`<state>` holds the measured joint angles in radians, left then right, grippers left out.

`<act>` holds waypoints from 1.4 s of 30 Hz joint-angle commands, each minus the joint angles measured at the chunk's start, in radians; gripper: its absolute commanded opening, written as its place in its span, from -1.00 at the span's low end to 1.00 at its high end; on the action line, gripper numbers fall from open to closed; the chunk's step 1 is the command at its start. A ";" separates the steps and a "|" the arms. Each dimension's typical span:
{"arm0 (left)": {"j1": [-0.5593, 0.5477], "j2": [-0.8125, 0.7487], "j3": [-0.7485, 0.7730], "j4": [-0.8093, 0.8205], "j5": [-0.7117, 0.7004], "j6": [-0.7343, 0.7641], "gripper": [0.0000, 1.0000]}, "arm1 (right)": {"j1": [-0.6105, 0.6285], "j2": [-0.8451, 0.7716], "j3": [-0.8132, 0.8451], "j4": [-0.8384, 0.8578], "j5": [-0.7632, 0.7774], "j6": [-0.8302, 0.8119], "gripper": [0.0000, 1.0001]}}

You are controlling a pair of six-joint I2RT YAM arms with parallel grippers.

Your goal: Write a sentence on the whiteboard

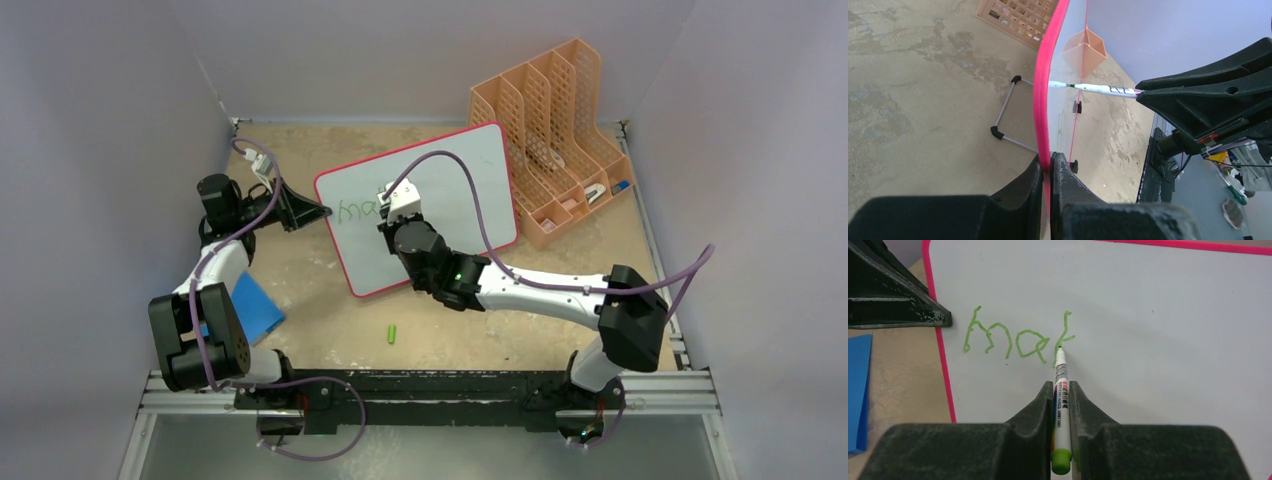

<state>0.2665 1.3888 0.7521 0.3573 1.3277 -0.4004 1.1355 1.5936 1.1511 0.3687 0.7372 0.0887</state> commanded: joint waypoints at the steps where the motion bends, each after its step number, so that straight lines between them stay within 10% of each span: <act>1: -0.023 -0.017 0.013 0.005 0.022 0.034 -1.00 | 0.001 -0.039 -0.007 -0.028 0.007 0.011 -1.00; 42: -0.024 -0.015 0.012 0.002 0.021 0.035 -1.00 | -0.049 -0.124 -0.068 0.041 -0.066 0.036 -1.00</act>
<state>0.2665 1.3888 0.7521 0.3576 1.3304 -0.4004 1.0916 1.4715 1.0626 0.3580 0.6842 0.1131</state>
